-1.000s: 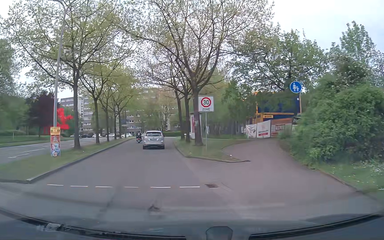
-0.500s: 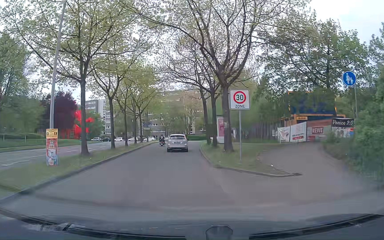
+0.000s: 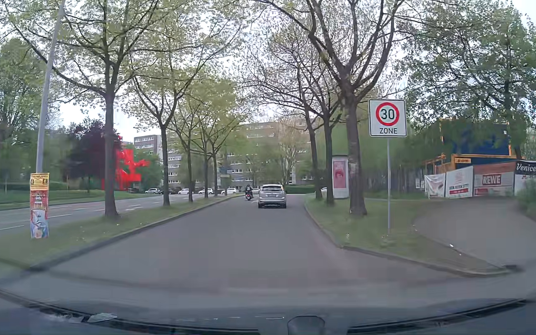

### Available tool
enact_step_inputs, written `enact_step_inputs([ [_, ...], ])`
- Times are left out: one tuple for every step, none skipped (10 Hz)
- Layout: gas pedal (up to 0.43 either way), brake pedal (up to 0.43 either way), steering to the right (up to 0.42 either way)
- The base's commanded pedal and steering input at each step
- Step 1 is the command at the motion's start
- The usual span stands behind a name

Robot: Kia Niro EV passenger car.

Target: Follow the waypoints while adhering to traffic rules and regulations

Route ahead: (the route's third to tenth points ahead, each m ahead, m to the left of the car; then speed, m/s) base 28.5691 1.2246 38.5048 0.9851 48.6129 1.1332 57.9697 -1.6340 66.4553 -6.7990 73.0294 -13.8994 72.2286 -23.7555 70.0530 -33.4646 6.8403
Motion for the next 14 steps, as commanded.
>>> enact_step_inputs([
  [0.197,0.0,-0.026],
  [0.197,0.0,-0.014],
  [0.197,0.0,-0.006],
  [0.197,0.0,-0.004],
  [0.197,0.0,-0.003],
  [0.197,0.0,0.0],
  [0.197,0.0,0.003],
  [0.197,0.0,0.003],
  [0.197,0.0,0.003],
  [0.197,0.0,0.003],
  [0.197,0.0,0.005],
  [0.197,0.0,0.005],
  [0.197,0.0,0.005],
  [0.197,0.0,0.005],
])
